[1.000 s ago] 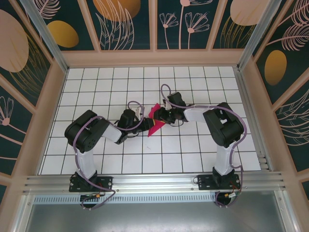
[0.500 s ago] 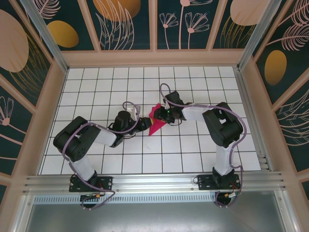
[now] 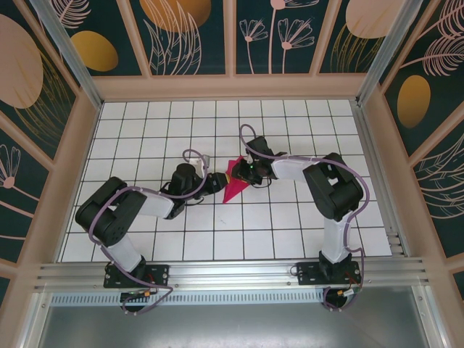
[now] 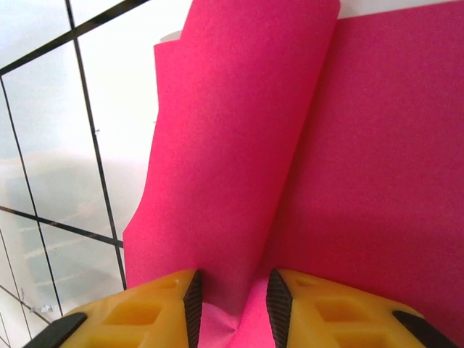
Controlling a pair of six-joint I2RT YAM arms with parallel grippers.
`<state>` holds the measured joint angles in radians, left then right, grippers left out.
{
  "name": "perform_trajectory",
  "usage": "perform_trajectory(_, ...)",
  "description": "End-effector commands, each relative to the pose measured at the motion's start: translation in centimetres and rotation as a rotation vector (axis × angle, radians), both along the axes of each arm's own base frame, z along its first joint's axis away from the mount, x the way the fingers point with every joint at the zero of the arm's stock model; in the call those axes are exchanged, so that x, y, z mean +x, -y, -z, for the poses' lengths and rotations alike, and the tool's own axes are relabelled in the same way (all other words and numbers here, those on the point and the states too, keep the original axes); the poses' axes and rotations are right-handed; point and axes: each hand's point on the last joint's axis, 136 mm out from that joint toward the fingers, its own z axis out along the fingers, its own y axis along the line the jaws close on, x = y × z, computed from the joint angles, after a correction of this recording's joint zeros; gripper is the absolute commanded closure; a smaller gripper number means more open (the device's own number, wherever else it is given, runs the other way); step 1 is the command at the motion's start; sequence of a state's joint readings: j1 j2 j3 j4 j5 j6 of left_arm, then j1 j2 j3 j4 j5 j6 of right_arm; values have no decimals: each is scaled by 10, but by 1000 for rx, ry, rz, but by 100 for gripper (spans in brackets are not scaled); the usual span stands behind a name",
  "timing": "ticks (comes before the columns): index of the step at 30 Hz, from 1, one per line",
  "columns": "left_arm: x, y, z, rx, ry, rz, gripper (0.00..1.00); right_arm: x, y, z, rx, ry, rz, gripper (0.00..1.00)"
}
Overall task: Fold a paper plane with a square sheet of paper (pick it up from the middle)
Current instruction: Fourth fold the wing at the center of the table.
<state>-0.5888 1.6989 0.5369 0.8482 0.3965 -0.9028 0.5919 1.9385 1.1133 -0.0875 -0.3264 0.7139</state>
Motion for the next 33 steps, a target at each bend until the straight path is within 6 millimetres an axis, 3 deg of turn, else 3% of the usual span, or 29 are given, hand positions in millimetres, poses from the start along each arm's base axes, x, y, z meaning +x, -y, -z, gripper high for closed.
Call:
perform_trajectory(1, 0, 4, 3, 17, -22, 35, 71, -14, 37, 45, -181, -105, 91, 68)
perform_trajectory(7, -9, 14, 24, 37, -94, 107, 73, -16, 36, 46, -168, -127, 108, 67)
perform_trajectory(15, -13, 21, 25, 29, -97, 142, 73, -16, 37, 45, -163, -146, 119, 66)
perform_trajectory(33, 1, 7, 50, 137, -129, 39, 77, -17, 45, 48, -191, -161, 137, 66)
